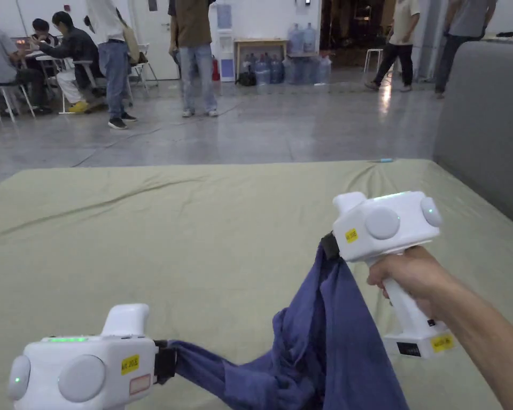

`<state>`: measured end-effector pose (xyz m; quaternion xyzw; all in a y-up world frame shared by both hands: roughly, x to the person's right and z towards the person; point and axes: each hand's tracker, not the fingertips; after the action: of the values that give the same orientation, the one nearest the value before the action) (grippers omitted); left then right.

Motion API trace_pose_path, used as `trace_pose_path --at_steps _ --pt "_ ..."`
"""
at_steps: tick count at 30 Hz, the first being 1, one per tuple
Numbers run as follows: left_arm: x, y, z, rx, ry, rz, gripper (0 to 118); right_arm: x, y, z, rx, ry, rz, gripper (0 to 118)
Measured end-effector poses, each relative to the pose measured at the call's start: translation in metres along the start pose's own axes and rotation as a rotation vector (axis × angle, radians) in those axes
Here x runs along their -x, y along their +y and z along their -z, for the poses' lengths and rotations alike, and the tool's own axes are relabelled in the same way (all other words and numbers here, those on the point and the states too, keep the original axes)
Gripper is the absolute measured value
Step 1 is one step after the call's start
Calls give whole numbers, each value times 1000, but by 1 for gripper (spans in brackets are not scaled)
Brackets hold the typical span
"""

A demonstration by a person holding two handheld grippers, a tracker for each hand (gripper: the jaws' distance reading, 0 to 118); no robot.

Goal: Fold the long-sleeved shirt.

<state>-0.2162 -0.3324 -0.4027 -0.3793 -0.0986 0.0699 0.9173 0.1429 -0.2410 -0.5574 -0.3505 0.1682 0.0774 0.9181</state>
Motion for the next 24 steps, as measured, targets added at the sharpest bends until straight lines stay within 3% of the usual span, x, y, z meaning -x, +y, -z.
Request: trace_pose_path --at_steps 2,7,11,16,24 --pt "-11 32 -20 -59 4 34 0 -13 21 -40 -83 -37 -11 0" --pt "-35 126 -76 -238 10 92 0 -51 83 -129 -320 -64 56 1" --pt "-48 219 -121 -357 118 146 0 -78 144 -178 -423 -169 48 0" --pt "-34 307 -152 -439 205 88 0 -120 194 -193 -431 -263 161 0" --pt "-28 349 -157 -517 215 40 0 -127 214 -182 -469 -277 190 0"
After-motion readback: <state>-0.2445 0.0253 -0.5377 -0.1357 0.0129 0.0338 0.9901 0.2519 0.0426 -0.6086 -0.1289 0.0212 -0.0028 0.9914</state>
